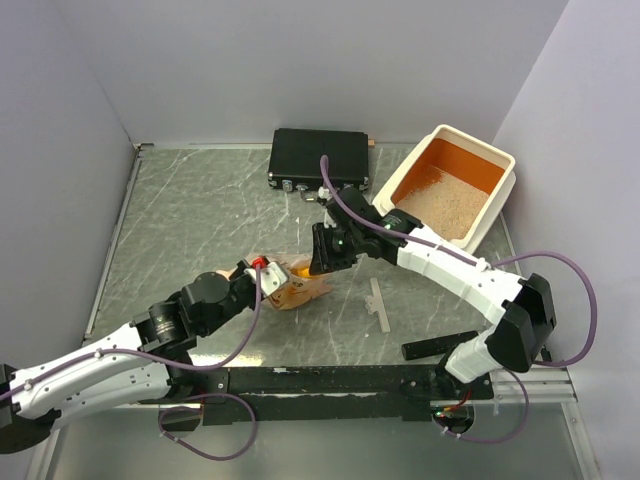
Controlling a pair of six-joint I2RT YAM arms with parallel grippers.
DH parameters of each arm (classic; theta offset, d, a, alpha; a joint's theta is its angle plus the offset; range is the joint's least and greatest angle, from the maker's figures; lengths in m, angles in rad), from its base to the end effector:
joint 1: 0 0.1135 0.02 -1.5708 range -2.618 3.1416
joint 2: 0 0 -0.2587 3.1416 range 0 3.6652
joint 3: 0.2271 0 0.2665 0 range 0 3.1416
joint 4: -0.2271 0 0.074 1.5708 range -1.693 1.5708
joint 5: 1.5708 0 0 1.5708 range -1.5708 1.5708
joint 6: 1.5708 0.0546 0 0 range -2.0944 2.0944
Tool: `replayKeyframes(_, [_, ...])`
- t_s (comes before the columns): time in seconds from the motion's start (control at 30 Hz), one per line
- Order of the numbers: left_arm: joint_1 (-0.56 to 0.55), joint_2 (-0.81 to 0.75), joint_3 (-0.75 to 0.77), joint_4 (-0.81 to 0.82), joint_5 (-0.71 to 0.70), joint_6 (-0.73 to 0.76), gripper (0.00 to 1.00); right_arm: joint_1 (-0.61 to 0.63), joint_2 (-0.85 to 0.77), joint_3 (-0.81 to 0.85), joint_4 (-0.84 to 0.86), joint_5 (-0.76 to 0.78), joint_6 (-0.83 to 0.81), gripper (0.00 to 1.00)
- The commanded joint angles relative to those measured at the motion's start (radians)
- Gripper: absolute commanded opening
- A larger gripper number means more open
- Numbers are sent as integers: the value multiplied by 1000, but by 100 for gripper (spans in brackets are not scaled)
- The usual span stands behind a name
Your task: Fill the litter box with clean litter
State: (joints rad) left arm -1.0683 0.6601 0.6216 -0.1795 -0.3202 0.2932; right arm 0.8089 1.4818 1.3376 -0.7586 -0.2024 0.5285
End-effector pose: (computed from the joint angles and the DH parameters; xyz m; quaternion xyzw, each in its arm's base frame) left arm 0.1115 -0.1672 0.2949 0.4070 0.6611 -0.1185 0.6191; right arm 0.2278 0.2547 0.2932 -0.1641 0.9261 0.2771 0.1967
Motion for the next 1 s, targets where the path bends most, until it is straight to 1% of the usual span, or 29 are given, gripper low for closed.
replayKeyframes(0.0, [-9,21,4,141,127,-28,1,-20,55,-150,103,43,10,0])
replayKeyframes(0.1, [-10,38,-11,170,167,-22,1,-51,22,-257,241,-44,24,0])
replayKeyframes(0.13, [-9,39,-17,173,179,-20,1,-62,11,-318,315,-92,34,0])
replayKeyframes(0.2, [-9,41,-26,216,196,-22,1,-95,-24,-388,407,-149,47,0])
replayKeyframes(0.23, [-9,39,-29,221,214,-20,1,-108,-35,-447,488,-173,54,0])
replayKeyframes(0.27, [-9,38,-31,230,222,-22,1,-120,-44,-478,531,-230,60,0])
replayKeyframes(0.33, [-9,30,-42,253,240,-20,1,-151,-78,-570,629,-287,85,0])
replayKeyframes(0.37, [-9,30,-45,256,245,-20,1,-158,-87,-595,706,-334,94,0])
replayKeyframes(0.43, [-7,27,-49,258,248,-23,1,-189,-110,-665,793,-394,125,0])
replayKeyframes(0.47, [-9,27,-52,261,247,-26,1,-200,-121,-689,867,-441,134,0])
replayKeyframes(0.53, [-7,26,-63,267,248,-29,1,-235,-156,-754,925,-479,168,0])
replayKeyframes(0.57, [-7,24,-66,271,250,-29,1,-246,-169,-778,980,-495,179,0])
replayKeyframes(0.63, [-7,26,-76,278,254,-34,1,-273,-207,-840,1025,-537,211,0])
replayKeyframes(0.8, [-4,29,-89,290,253,-35,1,-300,-299,-943,1104,-557,257,0])
replayKeyframes(0.97, [-5,33,-95,284,241,-35,1,-312,-397,-1017,1111,-552,297,0])
